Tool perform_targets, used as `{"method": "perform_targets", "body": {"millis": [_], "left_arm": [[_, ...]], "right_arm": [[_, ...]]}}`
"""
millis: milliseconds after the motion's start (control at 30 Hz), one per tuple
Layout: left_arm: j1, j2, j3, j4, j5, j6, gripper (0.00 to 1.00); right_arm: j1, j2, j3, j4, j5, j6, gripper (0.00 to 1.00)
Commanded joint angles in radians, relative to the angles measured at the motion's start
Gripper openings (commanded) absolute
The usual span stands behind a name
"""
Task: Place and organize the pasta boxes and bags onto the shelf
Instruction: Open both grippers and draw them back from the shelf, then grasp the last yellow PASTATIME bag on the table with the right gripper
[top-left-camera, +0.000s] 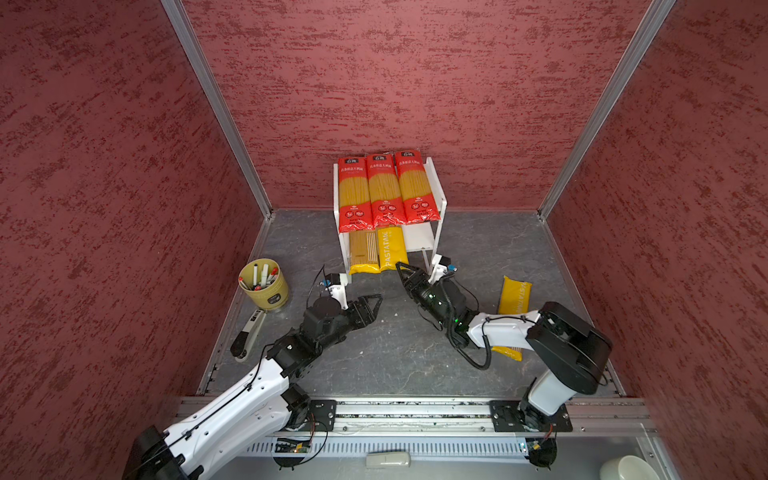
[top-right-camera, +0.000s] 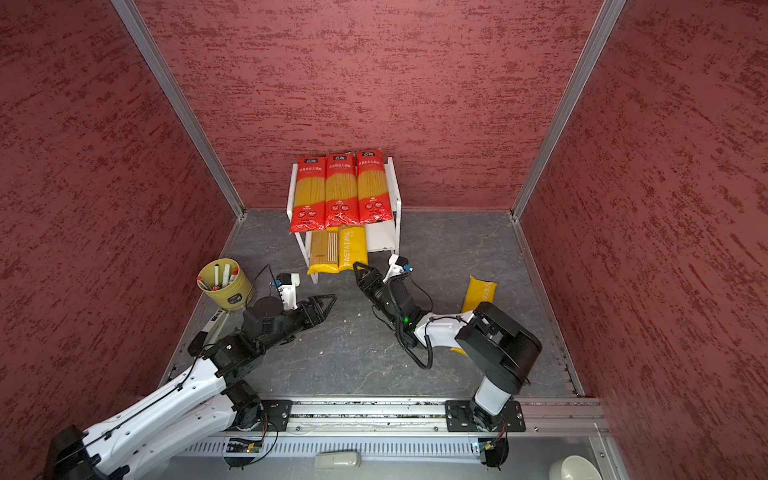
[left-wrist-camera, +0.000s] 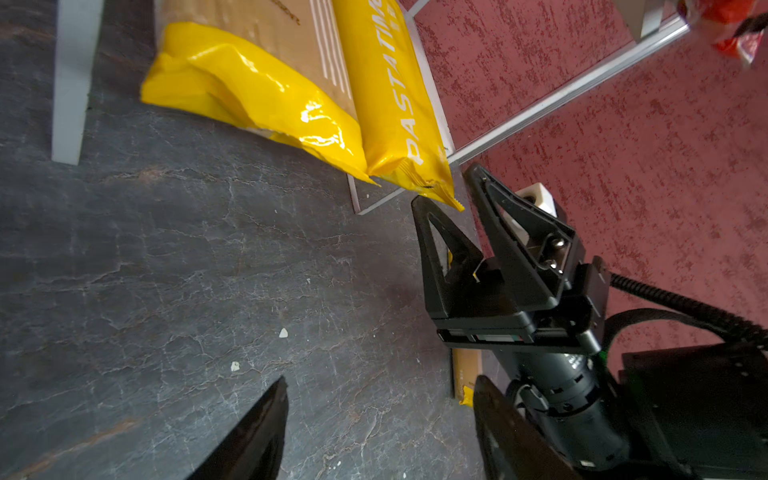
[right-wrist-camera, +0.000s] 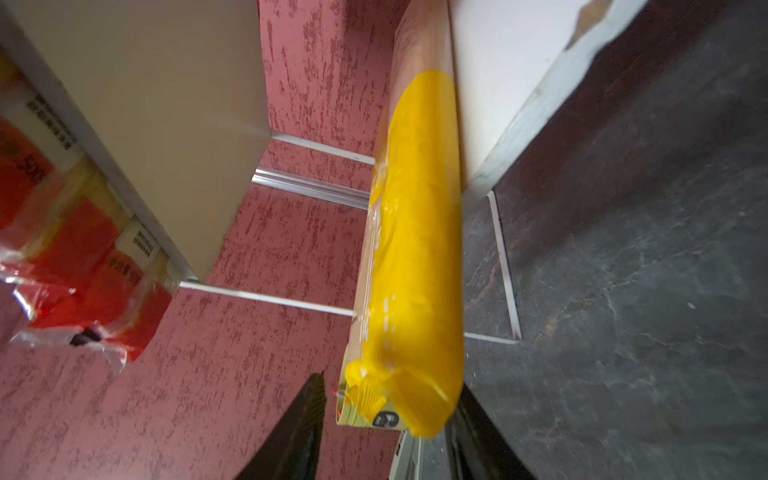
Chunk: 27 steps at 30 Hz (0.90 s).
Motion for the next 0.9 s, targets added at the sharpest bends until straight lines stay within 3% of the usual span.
{"method": "perform_targets", "body": {"millis": [0,167,300,467,667,867], "left_arm": [[-0.089,0.05,-0.004,0.072,-0.061,0.121,0.7],[-0.283,0.203,0.038,0.175,-0.159,0.26,0.71],[-0.382,0.35,0.11,0.225,-0.206,0.349,0.71],[-0.441,0.494,0.189,0.261,-0.201,0.386,0.71],[-0.445,0.537,0.205,0.281,-0.19,0.363,0.71],[-0.44,0.509,0.177,0.27,-0.205,0.359,0.72]], "right_arm": [[-0.022,-0.108,-0.044,-0.196,-0.091,-0.096,0.49],[-0.09,-0.282,-0.056,-0.706,-0.128,-0.233,0.49],[-0.199,-0.403,-0.112,-0.934,-0.121,-0.29,0.5],[-0.359,-0.524,-0.111,-1.192,-0.02,-0.41,0.57],[-0.522,-0.56,-0.097,-1.388,0.165,-0.404,0.67],[-0.602,-0.571,-0.144,-1.375,0.18,-0.374,0.68]]}}
